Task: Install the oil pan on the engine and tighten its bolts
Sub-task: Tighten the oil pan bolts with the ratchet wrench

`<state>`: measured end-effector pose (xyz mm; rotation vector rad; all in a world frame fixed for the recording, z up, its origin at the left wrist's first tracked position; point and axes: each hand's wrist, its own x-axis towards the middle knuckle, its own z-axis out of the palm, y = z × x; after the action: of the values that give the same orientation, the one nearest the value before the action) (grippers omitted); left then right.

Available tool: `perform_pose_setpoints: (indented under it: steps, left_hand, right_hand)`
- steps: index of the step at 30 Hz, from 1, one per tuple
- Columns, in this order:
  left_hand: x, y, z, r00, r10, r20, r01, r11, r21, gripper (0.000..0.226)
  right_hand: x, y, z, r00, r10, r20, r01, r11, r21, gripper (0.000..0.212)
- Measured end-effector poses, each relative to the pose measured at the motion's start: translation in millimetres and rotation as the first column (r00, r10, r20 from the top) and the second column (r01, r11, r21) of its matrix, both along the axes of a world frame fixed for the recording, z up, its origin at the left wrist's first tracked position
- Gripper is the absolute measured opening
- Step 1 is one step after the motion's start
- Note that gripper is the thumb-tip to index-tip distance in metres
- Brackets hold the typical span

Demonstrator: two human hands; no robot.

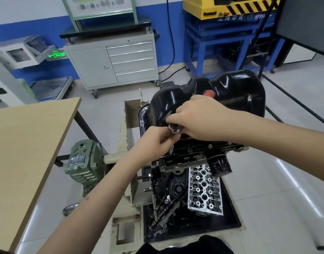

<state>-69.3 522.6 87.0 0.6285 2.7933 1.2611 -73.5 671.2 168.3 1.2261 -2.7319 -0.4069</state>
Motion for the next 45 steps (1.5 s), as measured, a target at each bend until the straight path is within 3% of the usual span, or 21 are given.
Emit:
perform_pose_setpoints:
  steps: [4, 6, 7, 10, 13, 15, 17, 19, 20, 22, 27, 31, 35, 37, 40, 41, 43, 45]
  left_hand:
    - [2, -2, -1, 0.998, 0.003, -0.06, -0.004, 1.0, -0.013, 0.017]
    - [3, -2, -1, 0.994, 0.052, -0.1, -0.054, 0.998, -0.018, 0.026]
    - [3, -1, -1, 0.991, 0.065, -0.121, -0.068, 0.998, -0.02, 0.032]
    - [0, -3, -1, 0.997, 0.006, -0.079, -0.006, 1.0, 0.007, 0.022]
    - [-1, -7, -1, 0.999, -0.031, -0.018, 0.031, 1.0, 0.0, 0.031]
    - [1, -8, -2, 0.999, -0.032, -0.042, 0.032, 0.999, 0.006, 0.026]
    - [1, -10, -1, 0.998, -0.002, -0.057, 0.004, 1.0, 0.022, 0.016]
    - [1, -11, 3, 0.994, 0.031, -0.105, -0.033, 0.999, -0.011, 0.041]
    - [0, -10, 5, 0.993, 0.03, -0.114, -0.034, 0.999, -0.036, 0.047]
    - [-1, -10, 8, 0.994, -0.016, -0.105, 0.009, 0.998, -0.066, 0.036]
    - [-2, -12, 12, 0.993, -0.112, -0.047, 0.108, 0.991, -0.084, 0.026]
    - [1, -11, 13, 0.991, -0.067, -0.113, 0.058, 0.995, -0.08, 0.01]
    - [0, -10, 16, 0.99, -0.119, -0.078, 0.108, 0.986, -0.129, 0.036]
    - [-3, -11, 18, 0.986, -0.166, -0.034, 0.156, 0.966, -0.209, 0.045]
    - [-3, -11, 20, 0.985, -0.167, 0.038, 0.171, 0.969, -0.178, 0.032]
    - [-1, -11, 19, 0.988, -0.147, 0.045, 0.153, 0.977, -0.15, 0.024]
    - [0, -11, 19, 0.994, -0.106, -0.009, 0.104, 0.985, -0.136, 0.017]
    - [0, -11, 21, 0.993, -0.105, -0.057, 0.091, 0.974, -0.206, 0.022]
  right_hand:
    - [4, -3, 5, 0.995, -0.095, -0.019, 0.095, 0.995, 0.003, 0.041]
    - [7, -6, 4, 0.987, -0.16, 0.004, 0.16, 0.986, -0.037, 0.046]
    - [7, -6, 3, 0.986, -0.168, 0.013, 0.169, 0.984, -0.056, 0.043]
    - [7, -5, 0, 0.995, -0.104, 0.012, 0.104, 0.993, -0.05, 0.019]
    - [9, -5, -2, 1.0, 0.002, -0.02, -0.001, 1.0, 0.022, 0.017]
    - [11, -8, 0, 0.999, -0.023, -0.044, 0.023, 1.0, 0.015, 0.011]
    - [14, -11, 5, 0.99, -0.136, -0.029, 0.135, 0.991, -0.01, 0.036]
    - [14, -14, 5, 0.976, -0.22, 0.004, 0.219, 0.974, -0.05, 0.045]
    - [13, -15, 3, 0.976, -0.216, 0.002, 0.215, 0.974, -0.069, 0.039]
    - [9, -14, -1, 0.987, -0.158, -0.034, 0.156, 0.986, -0.062, 0.021]
    - [8, -11, 3, 0.996, -0.073, -0.049, 0.073, 0.997, 0.01, 0.018]
    - [17, -17, 6, 0.977, -0.21, 0.047, 0.212, 0.976, -0.04, 0.043]
    - [16, -15, 1, 0.991, -0.137, 0.011, 0.137, 0.989, -0.05, 0.019]
    - [16, -12, -1, 0.997, -0.069, -0.016, 0.069, 0.998, 0.013, 0.019]
    - [17, -13, 2, 0.994, -0.099, -0.039, 0.099, 0.995, 0.005, 0.014]
    - [18, -14, 4, 0.989, -0.142, -0.033, 0.142, 0.99, -0.008, 0.021]
    - [19, -16, 5, 0.97, -0.243, 0.01, 0.243, 0.969, -0.038, 0.04]
    - [18, -16, 2, 0.972, -0.233, 0.022, 0.234, 0.969, -0.079, 0.034]
